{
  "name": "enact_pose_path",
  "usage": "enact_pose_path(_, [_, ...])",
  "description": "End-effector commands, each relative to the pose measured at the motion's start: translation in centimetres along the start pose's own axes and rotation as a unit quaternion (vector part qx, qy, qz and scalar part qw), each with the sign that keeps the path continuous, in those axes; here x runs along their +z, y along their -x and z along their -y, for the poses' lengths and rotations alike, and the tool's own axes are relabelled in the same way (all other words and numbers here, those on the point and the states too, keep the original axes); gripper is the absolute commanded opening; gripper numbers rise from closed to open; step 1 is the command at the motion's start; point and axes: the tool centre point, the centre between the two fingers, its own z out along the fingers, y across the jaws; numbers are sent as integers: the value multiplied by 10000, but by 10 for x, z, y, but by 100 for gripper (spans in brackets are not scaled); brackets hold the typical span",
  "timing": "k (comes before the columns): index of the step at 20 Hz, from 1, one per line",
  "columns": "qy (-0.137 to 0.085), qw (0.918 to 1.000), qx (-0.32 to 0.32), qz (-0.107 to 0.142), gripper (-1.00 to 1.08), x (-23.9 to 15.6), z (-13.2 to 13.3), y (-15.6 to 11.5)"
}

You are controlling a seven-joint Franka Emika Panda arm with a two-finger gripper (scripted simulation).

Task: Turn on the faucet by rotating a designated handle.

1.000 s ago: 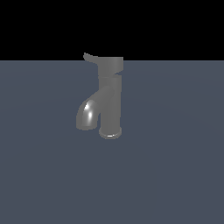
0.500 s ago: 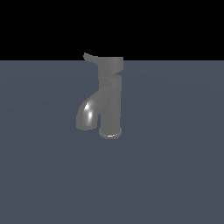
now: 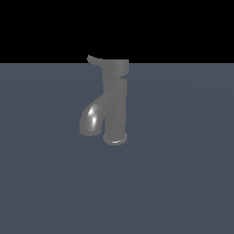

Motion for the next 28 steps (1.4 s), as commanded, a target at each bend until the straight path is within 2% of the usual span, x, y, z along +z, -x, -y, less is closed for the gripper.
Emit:
enact_pose_path(1, [-59,9998,206,19,-100,2,1,-8])
enact_pose_path(8, [-240,9946,1008,107,-100,12,7,-39])
enact_pose_path(15, [-362,9809,1900,220,-100,25,14,-72])
enact_pose_path(21, [-406,9623,2673,311,-100,40,19,-99])
enact_pose_path(28, [-391,9324,3571,390,-100,60,25,-131])
